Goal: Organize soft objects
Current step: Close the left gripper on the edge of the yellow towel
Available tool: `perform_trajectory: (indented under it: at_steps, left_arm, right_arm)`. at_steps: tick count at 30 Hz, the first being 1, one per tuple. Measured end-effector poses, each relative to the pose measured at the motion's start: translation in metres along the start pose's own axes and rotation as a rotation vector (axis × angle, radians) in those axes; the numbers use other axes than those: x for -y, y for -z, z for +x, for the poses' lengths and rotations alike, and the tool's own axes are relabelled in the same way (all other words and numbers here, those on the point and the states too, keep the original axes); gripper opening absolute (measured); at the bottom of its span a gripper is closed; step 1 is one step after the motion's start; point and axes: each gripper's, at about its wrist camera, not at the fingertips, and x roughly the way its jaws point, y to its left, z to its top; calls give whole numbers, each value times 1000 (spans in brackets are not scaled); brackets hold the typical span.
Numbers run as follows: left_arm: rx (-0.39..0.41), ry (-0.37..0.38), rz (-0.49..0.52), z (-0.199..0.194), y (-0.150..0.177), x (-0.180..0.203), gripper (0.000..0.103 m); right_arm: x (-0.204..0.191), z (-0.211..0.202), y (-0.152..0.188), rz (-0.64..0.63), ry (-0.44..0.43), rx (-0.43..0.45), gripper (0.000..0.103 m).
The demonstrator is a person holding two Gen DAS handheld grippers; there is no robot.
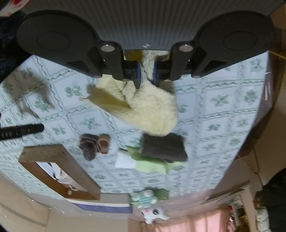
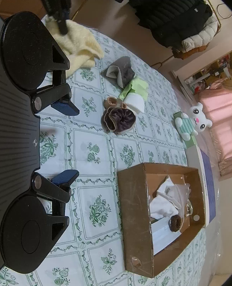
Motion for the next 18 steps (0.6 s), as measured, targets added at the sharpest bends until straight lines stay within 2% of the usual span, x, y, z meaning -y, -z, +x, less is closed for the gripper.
perform_trajectory:
  at_steps: [3,5,10,15,18]
  left_arm:
    - [8,28,-45,4,-11,-2,14]
    - [8,73,-73,13,-20,3,16]
    - [30,145,-92,41,-39,20,22]
    - [-1,137,-114,73,-47,23,24]
    - [-31,109,-115,88,-49,26,31]
  right_arm:
    - [-1,-1,2,-1,-5,-1,67]
    - [-2,-2,2,-3,-5,0,67]
    - [2,-4,1,10,4,10,67]
    - [6,-1,1,24,9,-1,67]
    - [6,3,1,26,8,-11,67]
